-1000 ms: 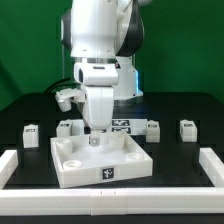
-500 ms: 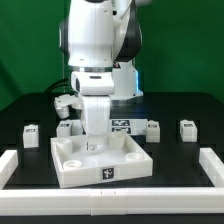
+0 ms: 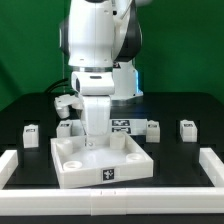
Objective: Assemble one leg
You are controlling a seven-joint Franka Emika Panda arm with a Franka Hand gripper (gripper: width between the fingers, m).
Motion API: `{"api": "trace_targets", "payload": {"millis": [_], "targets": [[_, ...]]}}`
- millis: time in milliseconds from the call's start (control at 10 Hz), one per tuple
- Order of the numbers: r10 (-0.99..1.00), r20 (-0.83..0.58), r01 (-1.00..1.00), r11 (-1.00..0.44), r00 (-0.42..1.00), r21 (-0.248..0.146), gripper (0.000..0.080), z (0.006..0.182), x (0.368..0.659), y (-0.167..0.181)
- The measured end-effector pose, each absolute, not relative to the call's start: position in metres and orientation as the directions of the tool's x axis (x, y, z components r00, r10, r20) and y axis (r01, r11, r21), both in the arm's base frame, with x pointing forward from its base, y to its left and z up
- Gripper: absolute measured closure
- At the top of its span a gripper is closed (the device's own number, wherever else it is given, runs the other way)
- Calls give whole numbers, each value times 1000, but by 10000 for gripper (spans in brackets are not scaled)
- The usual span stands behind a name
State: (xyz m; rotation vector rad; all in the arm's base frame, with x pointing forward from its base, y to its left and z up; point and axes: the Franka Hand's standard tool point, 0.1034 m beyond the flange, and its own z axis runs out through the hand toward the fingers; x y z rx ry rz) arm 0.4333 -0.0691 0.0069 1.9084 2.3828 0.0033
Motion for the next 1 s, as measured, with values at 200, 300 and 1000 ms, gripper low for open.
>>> {"api": "trace_targets", "payload": {"millis": [200, 300, 1000], "targets": [[974, -68, 974, 219, -215, 56, 745, 7, 433, -69], [974, -68, 974, 219, -215, 56, 745, 7, 433, -69], [990, -51, 988, 133, -130, 76, 745, 7, 437, -38]]}}
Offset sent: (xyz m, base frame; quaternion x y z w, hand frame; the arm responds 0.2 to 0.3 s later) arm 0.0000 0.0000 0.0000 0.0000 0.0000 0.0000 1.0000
